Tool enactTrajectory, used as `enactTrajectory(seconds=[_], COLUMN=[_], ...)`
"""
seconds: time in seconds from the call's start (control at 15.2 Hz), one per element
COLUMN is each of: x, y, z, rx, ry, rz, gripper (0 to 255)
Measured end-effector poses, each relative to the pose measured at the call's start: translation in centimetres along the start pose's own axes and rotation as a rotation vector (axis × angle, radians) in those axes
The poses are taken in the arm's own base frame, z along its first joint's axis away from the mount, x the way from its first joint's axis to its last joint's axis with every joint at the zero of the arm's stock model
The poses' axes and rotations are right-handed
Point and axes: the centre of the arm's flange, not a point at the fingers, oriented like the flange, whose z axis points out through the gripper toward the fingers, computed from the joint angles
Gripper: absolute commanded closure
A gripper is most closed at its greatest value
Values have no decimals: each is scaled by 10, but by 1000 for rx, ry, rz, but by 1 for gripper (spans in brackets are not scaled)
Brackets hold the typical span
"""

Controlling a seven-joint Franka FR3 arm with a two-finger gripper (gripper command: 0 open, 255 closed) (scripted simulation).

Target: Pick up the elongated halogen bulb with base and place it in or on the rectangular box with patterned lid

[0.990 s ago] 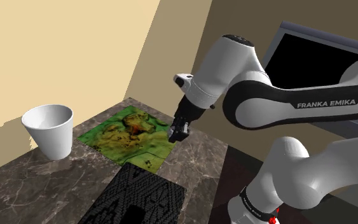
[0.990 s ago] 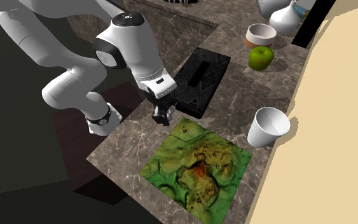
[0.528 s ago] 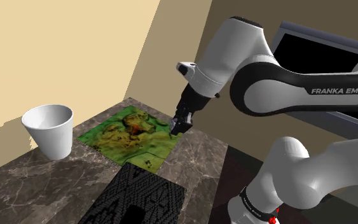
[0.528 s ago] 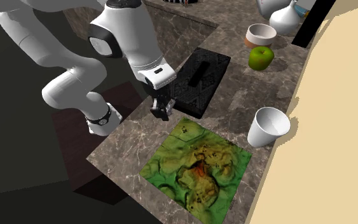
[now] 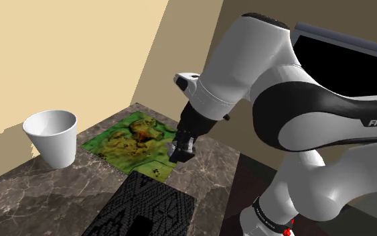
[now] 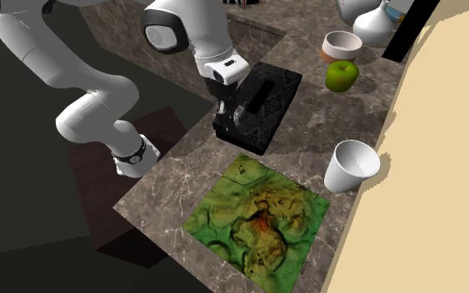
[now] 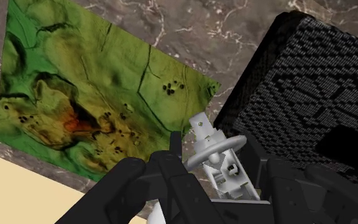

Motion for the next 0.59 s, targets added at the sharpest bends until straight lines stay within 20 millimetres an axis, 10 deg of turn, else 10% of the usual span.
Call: enactTrajectory(seconds=[0.59], x=[34], y=[-114], z=[4], rx=[0], ry=[0], rz=[0], gripper=[255])
